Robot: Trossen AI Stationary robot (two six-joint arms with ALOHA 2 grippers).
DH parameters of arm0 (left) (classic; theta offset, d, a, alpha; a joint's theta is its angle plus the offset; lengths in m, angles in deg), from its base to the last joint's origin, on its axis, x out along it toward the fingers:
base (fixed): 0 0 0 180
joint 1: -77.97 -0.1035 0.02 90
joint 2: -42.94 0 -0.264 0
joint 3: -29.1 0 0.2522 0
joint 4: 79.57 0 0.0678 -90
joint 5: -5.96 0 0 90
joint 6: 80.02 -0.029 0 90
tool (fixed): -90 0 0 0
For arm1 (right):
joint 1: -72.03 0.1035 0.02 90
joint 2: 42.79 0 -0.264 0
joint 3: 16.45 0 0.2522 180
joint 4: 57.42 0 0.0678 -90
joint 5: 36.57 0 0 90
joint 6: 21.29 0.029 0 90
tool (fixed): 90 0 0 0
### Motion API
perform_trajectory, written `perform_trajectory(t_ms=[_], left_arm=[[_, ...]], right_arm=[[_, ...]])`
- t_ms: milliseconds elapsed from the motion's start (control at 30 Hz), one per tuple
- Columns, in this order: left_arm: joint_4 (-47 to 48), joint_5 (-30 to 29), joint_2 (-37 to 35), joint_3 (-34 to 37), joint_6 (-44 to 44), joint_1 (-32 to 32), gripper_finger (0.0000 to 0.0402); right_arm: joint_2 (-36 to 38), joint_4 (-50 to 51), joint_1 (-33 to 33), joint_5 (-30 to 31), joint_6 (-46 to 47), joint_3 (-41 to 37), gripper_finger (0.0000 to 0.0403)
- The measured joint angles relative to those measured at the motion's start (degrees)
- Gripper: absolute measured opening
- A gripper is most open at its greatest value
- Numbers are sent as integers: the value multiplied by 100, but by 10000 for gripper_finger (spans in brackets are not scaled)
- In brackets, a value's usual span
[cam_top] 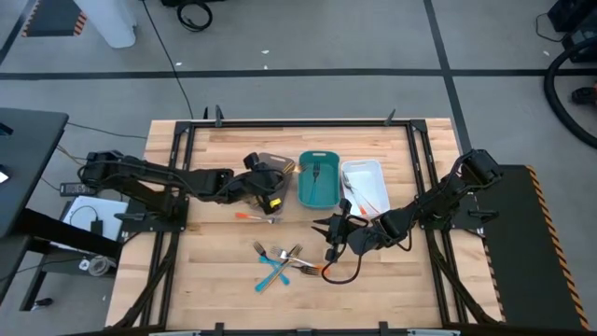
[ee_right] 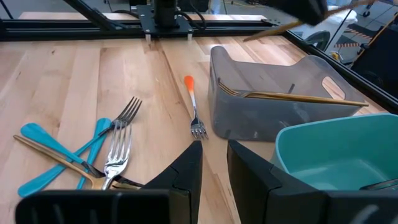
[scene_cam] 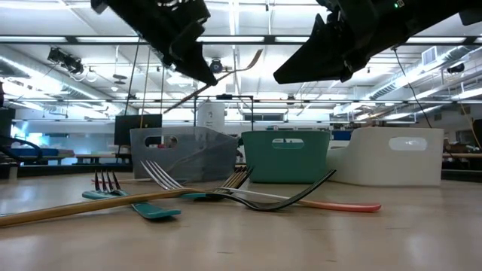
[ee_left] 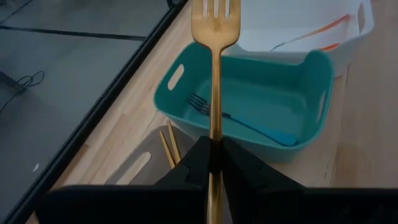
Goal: Sort silverware by color (type)
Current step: Put the gold fork into the black bin
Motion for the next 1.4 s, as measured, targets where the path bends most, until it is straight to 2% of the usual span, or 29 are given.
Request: perform_trajectory(t_ms=[833,1400], left_arm=[[-2511,-13,-2,1734,216,-44,39],[-3801,-46,-2,2809,945,-135,39]], right_arm=[[0,-9,2,0,1,0,83],[0,-60,2,0,2,0,83]])
